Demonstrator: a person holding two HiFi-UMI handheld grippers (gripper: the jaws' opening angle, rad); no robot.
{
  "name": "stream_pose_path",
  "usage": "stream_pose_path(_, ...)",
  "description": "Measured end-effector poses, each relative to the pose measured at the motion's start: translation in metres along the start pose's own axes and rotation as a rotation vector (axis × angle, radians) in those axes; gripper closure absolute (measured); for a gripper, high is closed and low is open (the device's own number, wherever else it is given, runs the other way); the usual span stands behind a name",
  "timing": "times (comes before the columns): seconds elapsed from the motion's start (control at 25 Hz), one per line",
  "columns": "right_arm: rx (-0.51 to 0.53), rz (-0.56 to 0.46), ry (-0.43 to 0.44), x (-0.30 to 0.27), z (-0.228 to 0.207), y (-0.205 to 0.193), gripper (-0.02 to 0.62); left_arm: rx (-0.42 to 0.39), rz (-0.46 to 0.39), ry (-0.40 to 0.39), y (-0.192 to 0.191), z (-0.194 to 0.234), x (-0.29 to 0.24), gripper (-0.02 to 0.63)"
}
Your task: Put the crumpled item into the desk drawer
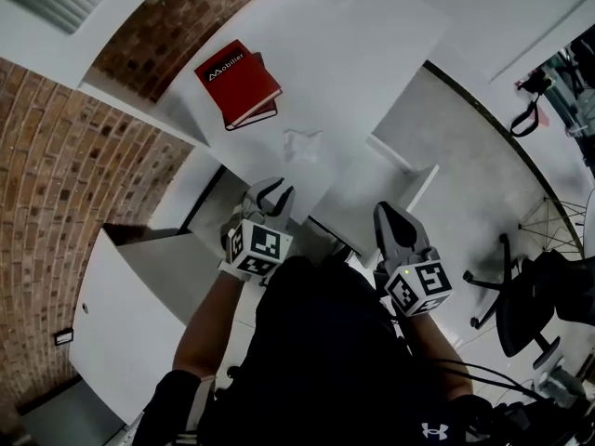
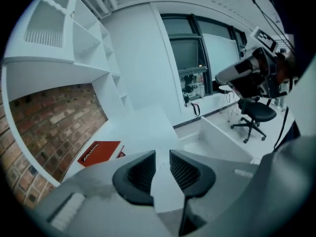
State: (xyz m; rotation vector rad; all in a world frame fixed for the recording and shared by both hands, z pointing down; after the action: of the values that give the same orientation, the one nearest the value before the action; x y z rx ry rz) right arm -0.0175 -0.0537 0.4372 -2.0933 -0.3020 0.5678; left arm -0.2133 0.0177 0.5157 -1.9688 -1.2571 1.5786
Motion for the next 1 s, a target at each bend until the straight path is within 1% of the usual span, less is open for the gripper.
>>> stream_pose_path(0.12, -0.02, -0.005, -0.036, 0.001, -0.01, 0.0, 0.592, -0.082, 0.047, -0.025, -0.002, 0.004, -0.016, 0.508)
stream_pose_path(0.24, -0.041, -0.008, -0.082, -0.002, -0.017, -0.002, 0.592, -0.178, 0.101, -0.073, -0.017, 0.007, -0.04, 0.508)
stream_pose_path(0.48, -0.075, -0.024, -0.188, -0.007, -0.024, -0.001, 0.592, -0.297, 0.17, -0.176, -0.043, 0.009, -0.085, 0.508)
stream_pose_path(0.72, -0.089, -0.032, -0.25, -0.015, -0.027, -0.003, 0.592, -0.343, 0.218, -0.251, -0.064, 0.011, -0.118, 0.508)
stream_pose_path(1.0, -0.107, -0.049, -0.292, -0.024, -0.023, -0.003, 0.592, -0.377, 0.233, -0.325, -0.068, 0.013, -0.142, 0.508)
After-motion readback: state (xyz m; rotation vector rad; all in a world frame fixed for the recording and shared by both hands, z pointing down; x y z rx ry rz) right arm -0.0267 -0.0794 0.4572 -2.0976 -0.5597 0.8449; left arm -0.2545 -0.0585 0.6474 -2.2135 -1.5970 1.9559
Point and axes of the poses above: the fingertips, and each gripper's own axes: x backward along the fingers, z to its left, y out of its top, the point moved 3 cm from there along x, backward along the fingers, and after that the axes turned 6 degrees about -x, right-handed, at the moved point
